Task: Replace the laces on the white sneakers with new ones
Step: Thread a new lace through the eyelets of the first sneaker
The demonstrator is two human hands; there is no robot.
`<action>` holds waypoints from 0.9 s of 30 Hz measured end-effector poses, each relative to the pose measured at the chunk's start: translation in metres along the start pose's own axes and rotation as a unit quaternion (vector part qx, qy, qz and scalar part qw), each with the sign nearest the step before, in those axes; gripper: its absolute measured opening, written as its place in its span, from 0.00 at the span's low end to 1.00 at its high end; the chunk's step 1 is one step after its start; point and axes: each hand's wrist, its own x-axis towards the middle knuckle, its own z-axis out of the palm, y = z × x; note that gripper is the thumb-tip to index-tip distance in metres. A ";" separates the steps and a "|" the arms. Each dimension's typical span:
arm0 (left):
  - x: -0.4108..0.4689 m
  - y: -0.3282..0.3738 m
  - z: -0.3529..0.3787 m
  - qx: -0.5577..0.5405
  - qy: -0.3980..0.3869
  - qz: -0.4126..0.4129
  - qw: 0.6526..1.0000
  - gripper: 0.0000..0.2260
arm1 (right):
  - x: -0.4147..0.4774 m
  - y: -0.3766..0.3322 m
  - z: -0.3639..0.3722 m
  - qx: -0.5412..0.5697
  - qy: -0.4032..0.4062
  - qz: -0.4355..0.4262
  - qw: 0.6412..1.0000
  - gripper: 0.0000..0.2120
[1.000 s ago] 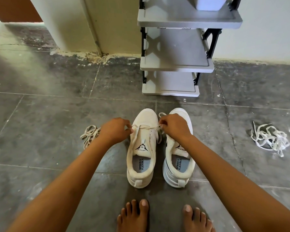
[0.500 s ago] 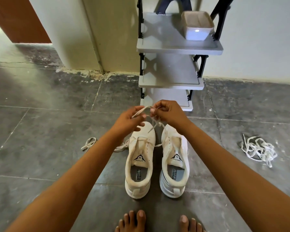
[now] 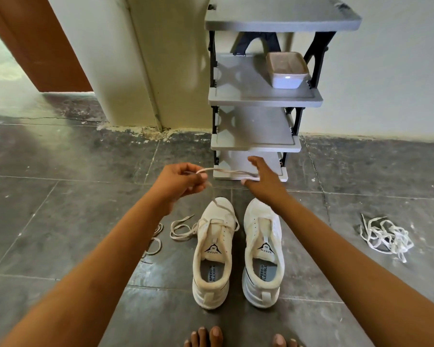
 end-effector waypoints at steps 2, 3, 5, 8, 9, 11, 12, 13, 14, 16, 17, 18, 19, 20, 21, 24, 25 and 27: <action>0.000 0.003 0.005 -0.054 -0.001 0.002 0.999 0.04 | -0.006 -0.001 0.011 -0.018 -0.030 -0.027 0.999 0.31; 0.000 0.003 0.008 -0.072 0.003 0.002 0.997 0.03 | -0.009 -0.002 0.015 -0.002 -0.037 -0.029 0.999 0.31; 0.000 0.002 0.012 -0.050 0.008 0.010 0.999 0.03 | -0.012 -0.004 0.020 0.044 -0.057 -0.020 0.997 0.28; -0.001 -0.005 0.014 0.048 -0.002 0.025 0.999 0.03 | -0.014 -0.005 0.021 0.066 -0.100 -0.028 0.992 0.26; -0.001 -0.007 0.014 0.067 -0.006 0.028 0.997 0.04 | -0.014 -0.006 0.020 0.076 -0.116 -0.033 0.990 0.26; -0.001 -0.009 0.014 0.096 -0.016 0.035 0.995 0.05 | -0.015 -0.006 0.021 0.105 -0.146 -0.032 0.983 0.23; -0.001 -0.009 0.014 0.106 -0.022 0.038 0.993 0.05 | -0.015 -0.007 0.022 0.121 -0.162 -0.032 0.979 0.23; -0.001 -0.009 0.014 0.109 -0.030 0.037 0.993 0.06 | -0.016 -0.007 0.023 0.136 -0.178 -0.032 0.974 0.22; -0.002 -0.009 0.014 0.106 -0.037 0.035 0.993 0.07 | -0.016 -0.007 0.023 0.152 -0.194 -0.032 0.969 0.21; -0.001 -0.009 0.016 0.093 -0.049 0.024 0.994 0.08 | -0.017 -0.007 0.025 0.175 -0.215 -0.032 0.960 0.16; -0.001 -0.009 0.016 0.086 -0.053 0.020 0.995 0.08 | -0.017 -0.006 0.026 0.180 -0.212 -0.031 0.960 0.13; -0.001 -0.010 0.016 0.079 -0.049 0.018 0.996 0.08 | -0.017 -0.006 0.026 0.179 -0.201 -0.029 0.963 0.10; -0.001 -0.010 0.015 0.069 -0.038 0.016 0.997 0.09 | -0.017 -0.004 0.024 0.170 -0.186 -0.026 0.967 0.08; 0.000 -0.010 0.013 0.062 -0.022 0.013 0.998 0.09 | -0.016 -0.002 0.022 0.158 -0.174 -0.024 0.972 0.07; 0.001 -0.011 0.011 0.061 -0.006 0.009 0.998 0.09 | -0.015 0.001 0.019 0.149 -0.165 -0.019 0.975 0.07; 0.001 -0.014 0.008 0.077 -0.014 0.011 0.997 0.08 | -0.013 0.004 0.018 0.166 -0.168 0.001 0.972 0.07; 0.001 -0.015 0.010 0.081 -0.031 0.016 0.996 0.07 | -0.013 0.003 0.020 0.181 -0.186 0.003 0.966 0.09; 0.001 -0.017 0.014 0.093 -0.054 0.029 0.994 0.07 | -0.014 -0.001 0.029 0.189 -0.219 -0.002 0.957 0.11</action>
